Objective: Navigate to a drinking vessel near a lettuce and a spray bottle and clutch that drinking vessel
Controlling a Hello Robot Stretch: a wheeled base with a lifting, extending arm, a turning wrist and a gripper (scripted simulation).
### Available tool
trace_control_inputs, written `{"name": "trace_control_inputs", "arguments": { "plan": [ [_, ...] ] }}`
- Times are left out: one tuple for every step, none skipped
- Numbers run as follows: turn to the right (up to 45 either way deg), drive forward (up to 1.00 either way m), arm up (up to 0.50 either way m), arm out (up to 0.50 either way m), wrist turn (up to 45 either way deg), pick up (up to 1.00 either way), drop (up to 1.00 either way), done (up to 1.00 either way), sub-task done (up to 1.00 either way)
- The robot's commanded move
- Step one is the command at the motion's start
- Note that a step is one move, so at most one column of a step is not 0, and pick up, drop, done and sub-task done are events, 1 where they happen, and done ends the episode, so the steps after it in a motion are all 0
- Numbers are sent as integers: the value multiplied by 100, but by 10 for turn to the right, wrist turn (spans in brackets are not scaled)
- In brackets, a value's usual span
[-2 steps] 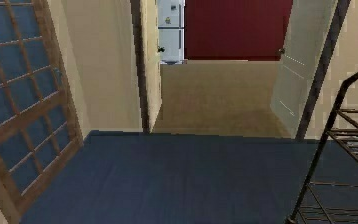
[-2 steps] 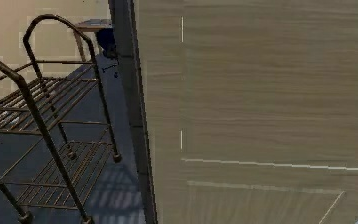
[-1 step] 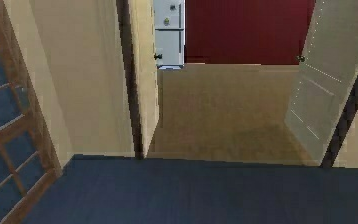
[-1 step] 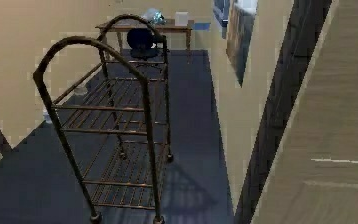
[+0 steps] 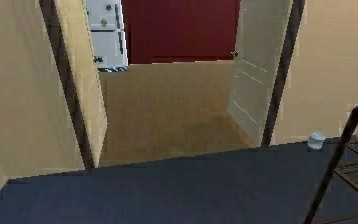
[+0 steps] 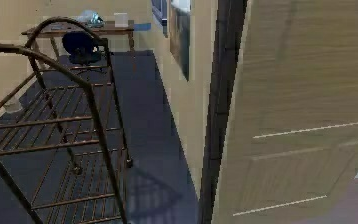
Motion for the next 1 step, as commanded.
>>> {"name": "trace_control_inputs", "arguments": {
  "plan": [
    [0, 80, 0, 0, 0, 0, 0, 0, 0]
  ]
}}
